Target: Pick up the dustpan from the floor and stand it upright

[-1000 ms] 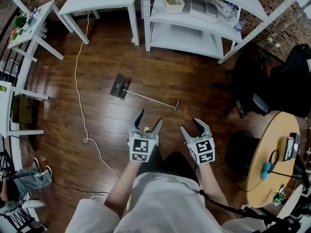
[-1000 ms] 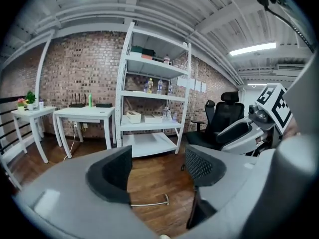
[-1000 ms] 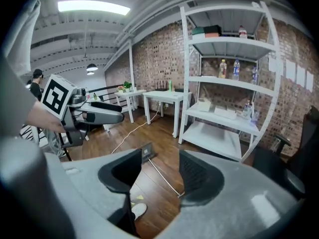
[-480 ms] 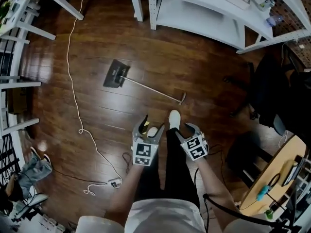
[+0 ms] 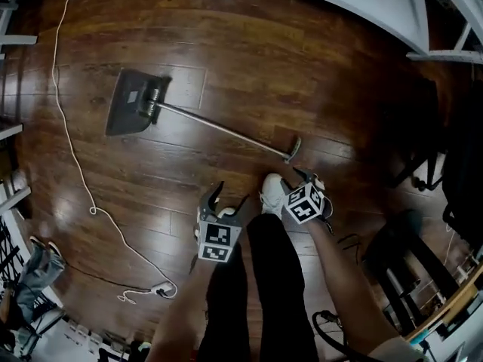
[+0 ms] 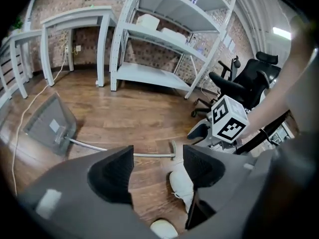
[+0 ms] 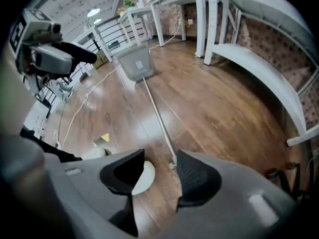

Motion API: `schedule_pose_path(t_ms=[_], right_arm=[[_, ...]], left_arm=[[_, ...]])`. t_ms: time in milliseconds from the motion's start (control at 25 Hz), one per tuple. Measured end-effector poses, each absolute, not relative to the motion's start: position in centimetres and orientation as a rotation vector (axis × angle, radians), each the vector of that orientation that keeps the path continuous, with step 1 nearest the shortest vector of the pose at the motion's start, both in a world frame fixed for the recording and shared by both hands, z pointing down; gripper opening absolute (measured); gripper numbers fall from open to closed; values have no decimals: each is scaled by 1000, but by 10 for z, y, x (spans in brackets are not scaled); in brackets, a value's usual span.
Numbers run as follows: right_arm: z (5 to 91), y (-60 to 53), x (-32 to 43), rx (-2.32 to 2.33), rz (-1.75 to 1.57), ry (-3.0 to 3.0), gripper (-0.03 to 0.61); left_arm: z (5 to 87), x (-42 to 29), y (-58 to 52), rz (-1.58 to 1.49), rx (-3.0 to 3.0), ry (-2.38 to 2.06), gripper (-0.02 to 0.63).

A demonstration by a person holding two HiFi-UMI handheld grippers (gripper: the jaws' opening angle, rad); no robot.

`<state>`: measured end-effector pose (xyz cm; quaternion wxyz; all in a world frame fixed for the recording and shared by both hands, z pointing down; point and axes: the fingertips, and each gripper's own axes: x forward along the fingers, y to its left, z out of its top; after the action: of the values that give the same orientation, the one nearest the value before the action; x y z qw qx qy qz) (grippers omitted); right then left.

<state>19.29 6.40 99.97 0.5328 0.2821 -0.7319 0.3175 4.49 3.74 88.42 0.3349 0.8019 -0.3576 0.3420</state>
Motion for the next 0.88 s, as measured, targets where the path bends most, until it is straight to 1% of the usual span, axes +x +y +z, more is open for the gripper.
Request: schedule_pose_path(t_ms=[120,240,320,440,480,520,560,720,880], right_arm=[[1083,58,203,595,716,-1693,183],[1145,55,203,499,599,-1683,181],[1177,60,207,430,516,-1671,175],[1209,53,215,417,460,-1636,129],[1212,52,214,422,451,-1630,130],[1211,56,211,411,445,-1628,125],[1207,63,209,385,442,-1629,75],[1158,67,222,370,473,-1597,74],[1058,76,222,308,592,-1593,74]], left_arm=[[957,48,25,923,2094,-910,330],[1008,46,15,917,2078,-929,328],[1029,48,21,917,2047,-932,328],[1042,50,21,888,2026,-946,328],[1042,47,22,875,2016,-960,328],[1039,43,27,871,2007,-970,323],[1035,41,32,878,2004,-970,321],[995,47,36,923,2046,-920,322],[913,56,20,852,2067,-955,319]])
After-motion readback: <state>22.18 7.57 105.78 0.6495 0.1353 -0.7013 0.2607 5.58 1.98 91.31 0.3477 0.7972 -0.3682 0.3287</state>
